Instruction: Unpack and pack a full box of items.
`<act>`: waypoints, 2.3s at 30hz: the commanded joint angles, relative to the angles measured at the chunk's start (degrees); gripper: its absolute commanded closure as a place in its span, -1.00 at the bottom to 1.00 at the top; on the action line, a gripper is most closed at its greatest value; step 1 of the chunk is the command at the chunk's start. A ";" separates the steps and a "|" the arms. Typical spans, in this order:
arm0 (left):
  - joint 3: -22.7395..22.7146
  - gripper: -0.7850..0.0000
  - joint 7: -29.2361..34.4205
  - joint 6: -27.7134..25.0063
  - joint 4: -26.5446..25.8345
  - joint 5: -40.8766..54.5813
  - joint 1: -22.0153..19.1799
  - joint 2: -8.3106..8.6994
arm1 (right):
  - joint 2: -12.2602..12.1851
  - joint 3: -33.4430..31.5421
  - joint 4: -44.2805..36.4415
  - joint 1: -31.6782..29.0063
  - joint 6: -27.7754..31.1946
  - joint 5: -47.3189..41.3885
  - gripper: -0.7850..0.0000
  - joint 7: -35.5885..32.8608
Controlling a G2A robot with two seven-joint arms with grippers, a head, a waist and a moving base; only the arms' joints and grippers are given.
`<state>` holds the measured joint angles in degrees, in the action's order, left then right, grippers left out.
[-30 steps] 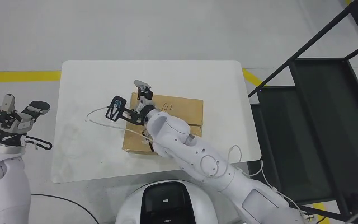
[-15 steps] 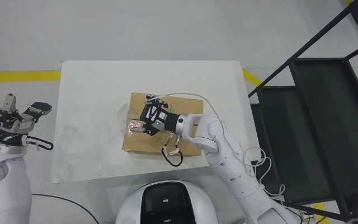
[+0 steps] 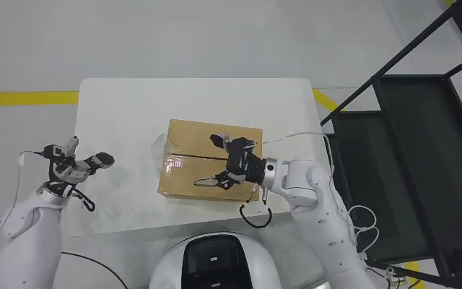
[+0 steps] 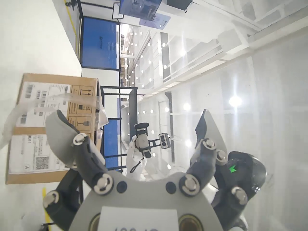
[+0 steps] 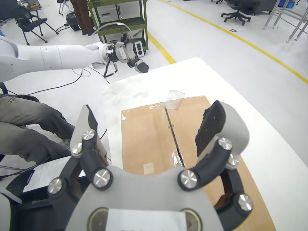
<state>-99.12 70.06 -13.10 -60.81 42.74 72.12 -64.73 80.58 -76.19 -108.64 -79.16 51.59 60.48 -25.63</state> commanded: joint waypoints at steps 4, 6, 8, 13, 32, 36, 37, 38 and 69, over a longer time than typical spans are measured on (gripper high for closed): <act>5.63 -1.00 -2.77 7.69 2.00 -0.33 -2.89 -0.76 | -0.97 -2.33 -1.88 -1.74 0.52 -1.63 -1.00 -0.66; 7.23 -1.00 -3.74 8.71 2.36 -0.37 -3.88 -1.05 | -1.30 -3.09 -2.55 -2.38 -0.16 -1.96 -1.00 -1.22; 8.71 -1.00 -3.86 10.80 2.49 1.95 -4.70 -1.49 | -1.55 -3.85 -3.16 -3.15 -0.78 -2.75 -1.00 -0.20; 8.34 -1.00 -3.26 10.02 0.88 6.89 -5.12 -1.80 | -1.73 -4.23 -3.34 -3.68 -0.67 -2.91 -1.00 0.58; 7.71 -1.00 -3.15 11.41 0.31 9.27 -4.59 -1.80 | -1.73 -4.23 -3.34 -3.68 -0.67 -2.91 -1.00 0.58; 9.18 -1.00 -7.77 13.65 -2.56 8.75 -3.42 -2.05 | -1.73 -4.23 -3.34 -3.68 -0.67 -2.91 -1.00 0.58; 9.53 -1.00 -8.40 14.52 -3.35 9.10 -2.89 -2.13 | -1.73 -4.23 -3.34 -3.68 -0.67 -2.91 -1.00 0.58; 9.83 -1.00 -9.01 15.81 -4.04 9.75 -2.33 -2.19 | -1.73 -4.23 -3.34 -3.68 -0.67 -2.91 -1.00 0.58; 13.58 -1.00 -27.17 27.96 -11.88 21.12 4.11 -3.64 | -1.73 -4.23 -3.34 -3.68 -0.67 -2.91 -1.00 0.58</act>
<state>-85.95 44.43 15.04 -72.67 63.43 76.32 -68.22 78.85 -80.43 -111.98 -82.84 50.92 57.57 -25.05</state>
